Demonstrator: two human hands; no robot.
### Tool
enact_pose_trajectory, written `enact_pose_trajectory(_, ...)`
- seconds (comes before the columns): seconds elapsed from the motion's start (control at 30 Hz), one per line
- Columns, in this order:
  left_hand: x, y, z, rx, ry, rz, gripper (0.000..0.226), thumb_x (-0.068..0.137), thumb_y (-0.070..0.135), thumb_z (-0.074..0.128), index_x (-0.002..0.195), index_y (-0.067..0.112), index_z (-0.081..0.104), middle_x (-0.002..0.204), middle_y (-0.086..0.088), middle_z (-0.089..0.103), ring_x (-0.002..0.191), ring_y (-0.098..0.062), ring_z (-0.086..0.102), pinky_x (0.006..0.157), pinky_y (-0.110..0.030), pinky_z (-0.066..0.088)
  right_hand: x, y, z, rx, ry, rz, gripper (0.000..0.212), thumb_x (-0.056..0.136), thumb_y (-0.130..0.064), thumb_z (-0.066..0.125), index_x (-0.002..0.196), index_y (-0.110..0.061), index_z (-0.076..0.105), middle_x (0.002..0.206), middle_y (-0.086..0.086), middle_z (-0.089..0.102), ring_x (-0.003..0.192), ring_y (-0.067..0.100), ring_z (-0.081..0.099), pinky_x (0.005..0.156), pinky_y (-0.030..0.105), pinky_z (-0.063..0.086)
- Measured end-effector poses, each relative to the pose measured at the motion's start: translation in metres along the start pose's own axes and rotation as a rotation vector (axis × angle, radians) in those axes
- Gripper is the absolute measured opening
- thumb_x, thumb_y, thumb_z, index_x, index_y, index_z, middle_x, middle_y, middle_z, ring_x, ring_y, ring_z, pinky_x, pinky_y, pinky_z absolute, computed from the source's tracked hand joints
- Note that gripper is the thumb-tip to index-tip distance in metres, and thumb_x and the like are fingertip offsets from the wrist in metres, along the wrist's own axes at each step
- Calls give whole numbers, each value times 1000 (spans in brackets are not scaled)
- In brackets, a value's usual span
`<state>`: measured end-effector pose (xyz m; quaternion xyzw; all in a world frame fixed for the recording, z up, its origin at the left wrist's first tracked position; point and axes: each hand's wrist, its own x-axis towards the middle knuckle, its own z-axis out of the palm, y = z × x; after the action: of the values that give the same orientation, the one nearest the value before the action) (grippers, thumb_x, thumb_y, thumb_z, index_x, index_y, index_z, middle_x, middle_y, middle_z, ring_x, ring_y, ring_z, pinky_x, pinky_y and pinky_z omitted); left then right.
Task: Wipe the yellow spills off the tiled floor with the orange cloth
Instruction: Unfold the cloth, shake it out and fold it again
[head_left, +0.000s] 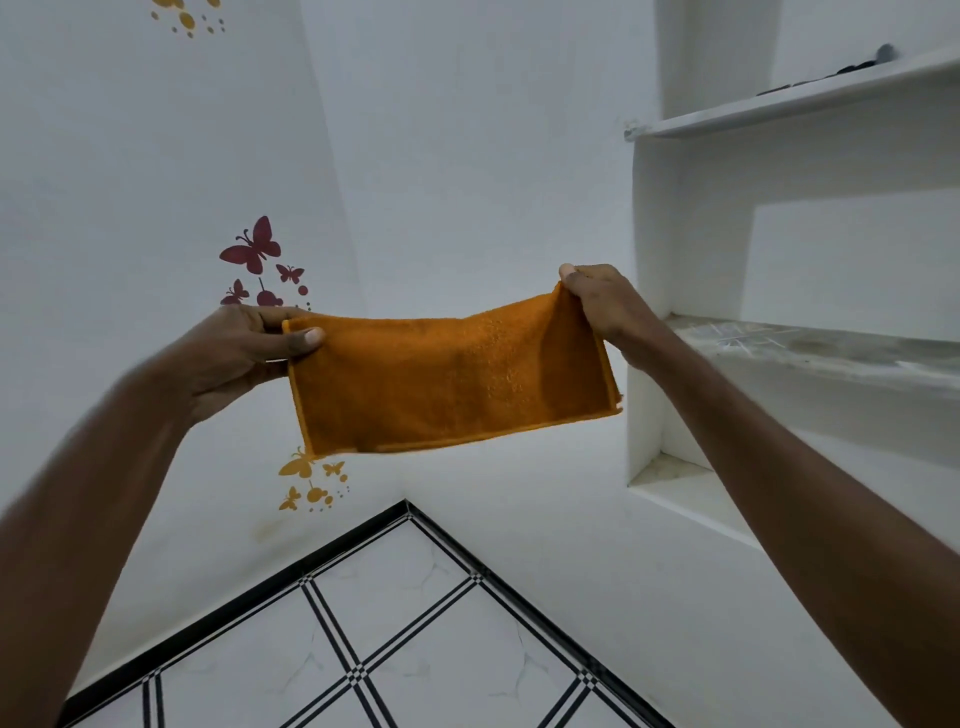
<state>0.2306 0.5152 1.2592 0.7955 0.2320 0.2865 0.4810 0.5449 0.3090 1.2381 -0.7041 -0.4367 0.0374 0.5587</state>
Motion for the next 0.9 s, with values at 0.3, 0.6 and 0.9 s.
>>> enact_pose_trajectory(0.3,-17,-5,9,-169,6,-69,63,70,44,81,121,11,64,117,-7,69,108,-24,66,84,-46,59,-10,17,-16,154,-258,33,26,99,-31,64,122,-18,59,113,2,67,103,22,67,73,31,57)
enact_pose_trajectory(0.6,18,-14,94,166,224,-267,34,90,28,70,109,4,56,100,-11,62,86,-25,63,70,-33,55,-7,21,45,-103,-92,191,25,91,-22,73,106,-2,71,103,10,68,97,28,66,65,30,53)
enact_pose_trajectory(0.9,24,24,142,324,77,-86,49,86,53,67,88,4,72,81,-7,74,69,-18,74,61,-23,57,-38,-27,67,373,-320,336,67,106,-56,28,127,-2,62,119,22,66,103,38,69,84,50,62)
